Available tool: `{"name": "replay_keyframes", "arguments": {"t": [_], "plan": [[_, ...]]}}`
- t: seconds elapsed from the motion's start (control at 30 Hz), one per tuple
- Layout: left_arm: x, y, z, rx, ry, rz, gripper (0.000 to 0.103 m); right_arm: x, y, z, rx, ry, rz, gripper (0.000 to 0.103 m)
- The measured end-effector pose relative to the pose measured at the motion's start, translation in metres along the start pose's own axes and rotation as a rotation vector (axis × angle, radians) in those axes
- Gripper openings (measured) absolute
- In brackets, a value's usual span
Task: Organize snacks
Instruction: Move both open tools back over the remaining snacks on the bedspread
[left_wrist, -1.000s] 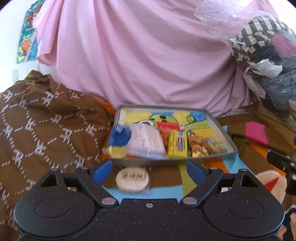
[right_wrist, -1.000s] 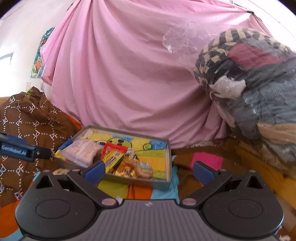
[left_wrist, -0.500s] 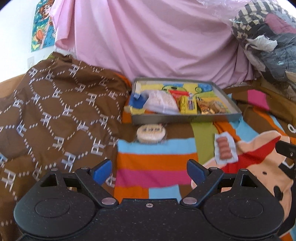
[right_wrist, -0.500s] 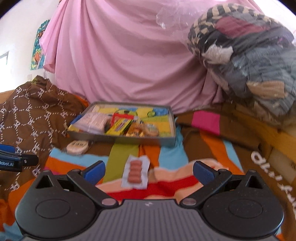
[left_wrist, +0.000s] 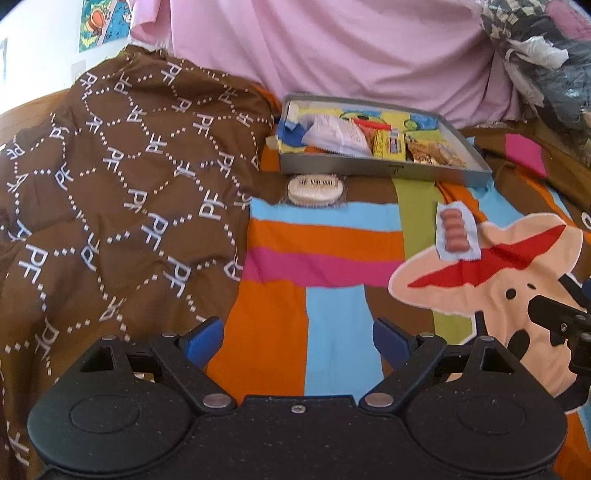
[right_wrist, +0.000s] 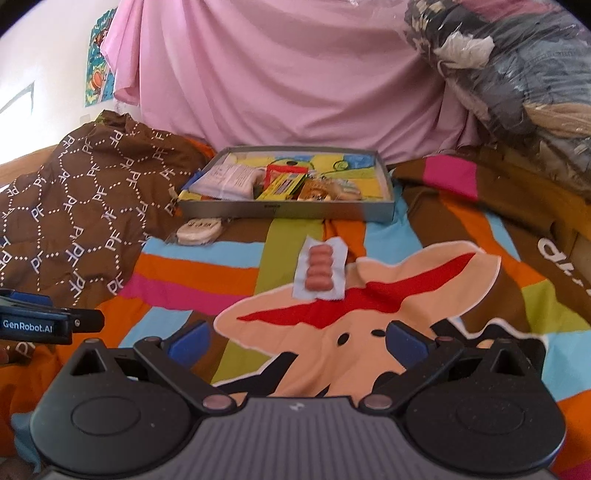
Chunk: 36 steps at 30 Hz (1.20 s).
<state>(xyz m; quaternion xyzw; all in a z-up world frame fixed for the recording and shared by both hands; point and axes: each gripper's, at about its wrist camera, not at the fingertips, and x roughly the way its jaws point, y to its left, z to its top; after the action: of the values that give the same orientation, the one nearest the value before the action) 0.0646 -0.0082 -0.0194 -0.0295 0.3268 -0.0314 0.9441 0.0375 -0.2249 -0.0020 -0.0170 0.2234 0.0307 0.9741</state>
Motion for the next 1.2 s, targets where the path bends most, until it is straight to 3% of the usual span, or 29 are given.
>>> {"name": "replay_keyframes", "arguments": {"t": [0.33,0.6,0.93,1.2], "plan": [[0.001,0.004,0.002,0.015,0.079,0.018,0.089,0.005,0.0,0.0,0.0,0.036,0.027,0.103],[0.017,0.014,0.027,0.009,0.104,0.034,0.089,0.022,-0.006,0.01,0.002,0.053,0.027,0.103],[0.044,0.01,0.067,0.129,0.102,0.047,0.089,0.064,-0.014,0.029,-0.041,0.042,0.021,0.103],[0.071,0.014,0.087,0.202,0.095,0.056,0.089,0.115,-0.007,0.026,0.007,0.086,-0.038,0.103]]}}
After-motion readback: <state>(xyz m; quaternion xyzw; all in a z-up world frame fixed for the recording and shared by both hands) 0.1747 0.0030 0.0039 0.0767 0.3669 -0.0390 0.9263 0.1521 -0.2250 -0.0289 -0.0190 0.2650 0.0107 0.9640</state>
